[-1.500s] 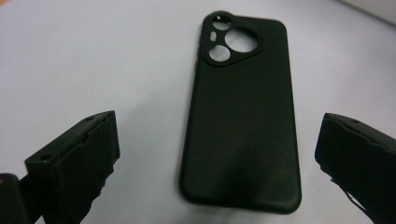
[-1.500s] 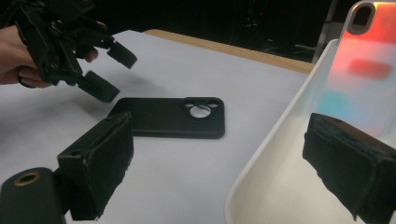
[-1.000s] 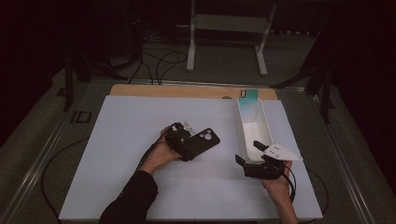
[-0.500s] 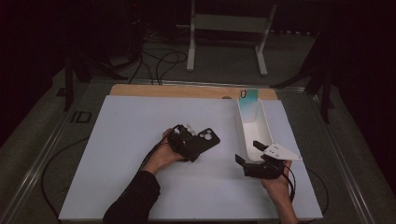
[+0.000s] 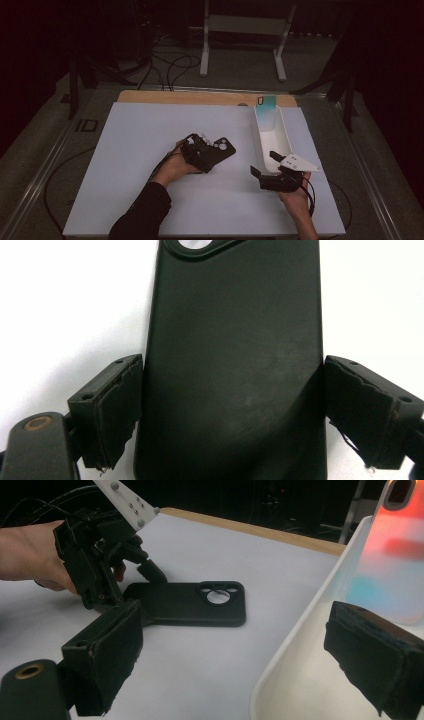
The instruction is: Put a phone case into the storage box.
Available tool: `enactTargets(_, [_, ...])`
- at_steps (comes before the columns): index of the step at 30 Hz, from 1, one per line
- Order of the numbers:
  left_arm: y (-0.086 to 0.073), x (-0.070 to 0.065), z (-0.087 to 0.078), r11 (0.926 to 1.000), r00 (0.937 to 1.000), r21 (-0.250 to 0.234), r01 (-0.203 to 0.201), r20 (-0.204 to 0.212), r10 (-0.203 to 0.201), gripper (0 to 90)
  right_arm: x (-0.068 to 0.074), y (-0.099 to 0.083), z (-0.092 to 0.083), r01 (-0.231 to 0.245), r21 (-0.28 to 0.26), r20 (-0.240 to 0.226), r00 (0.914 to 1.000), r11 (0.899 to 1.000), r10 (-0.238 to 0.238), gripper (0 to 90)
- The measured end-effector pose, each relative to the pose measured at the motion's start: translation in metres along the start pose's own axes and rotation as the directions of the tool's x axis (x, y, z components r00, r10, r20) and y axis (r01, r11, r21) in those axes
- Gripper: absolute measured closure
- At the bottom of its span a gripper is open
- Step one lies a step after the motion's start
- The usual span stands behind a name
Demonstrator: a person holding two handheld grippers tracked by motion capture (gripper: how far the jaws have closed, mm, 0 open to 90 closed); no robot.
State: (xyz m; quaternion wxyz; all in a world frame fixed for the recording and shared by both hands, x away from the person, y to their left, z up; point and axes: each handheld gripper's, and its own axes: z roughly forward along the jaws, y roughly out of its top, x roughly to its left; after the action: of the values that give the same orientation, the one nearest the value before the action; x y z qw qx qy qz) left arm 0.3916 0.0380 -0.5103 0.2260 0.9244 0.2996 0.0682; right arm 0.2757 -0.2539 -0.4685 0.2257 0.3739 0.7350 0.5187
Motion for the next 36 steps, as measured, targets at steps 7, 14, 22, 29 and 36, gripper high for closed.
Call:
enactTargets(7, [-0.001, 0.0, -0.002, 0.9999, 0.9999, -0.009, 0.014, 0.003, -0.014, 16.8, -0.001, 0.0, -0.001, -0.001, -0.001, 0.002, 1.0, 1.0, 0.001, 9.0])
enactTargets(14, [-0.004, 0.005, -0.004, 0.9971, 0.9974, -0.043, 0.062, 0.039, -0.061, 17.3, -0.001, 0.001, -0.001, -0.003, -0.001, 0.003, 1.0, 1.0, 0.003, 9.0])
enactTargets(22, [-0.008, 0.001, -0.016, 0.9897, 0.9951, -0.118, 0.081, 0.066, -0.074, 17.2, -0.002, 0.002, -0.001, -0.035, -0.006, -0.017, 0.9993, 0.999, 0.035, 9.0])
enactTargets(29, [-0.009, -0.005, -0.037, 0.9762, 0.9956, -0.202, 0.08, 0.065, -0.068, 17.2, -0.003, 0.007, 0.001, -0.059, 0.007, -0.041, 0.9974, 0.998, 0.059, 8.9])
enactTargets(36, [-0.011, -0.016, -0.056, 0.9631, 0.9976, -0.263, 0.058, 0.053, -0.046, 17.0, -0.003, 0.016, 0.008, -0.102, 0.026, -0.095, 0.9901, 0.994, 0.104, 9.0])
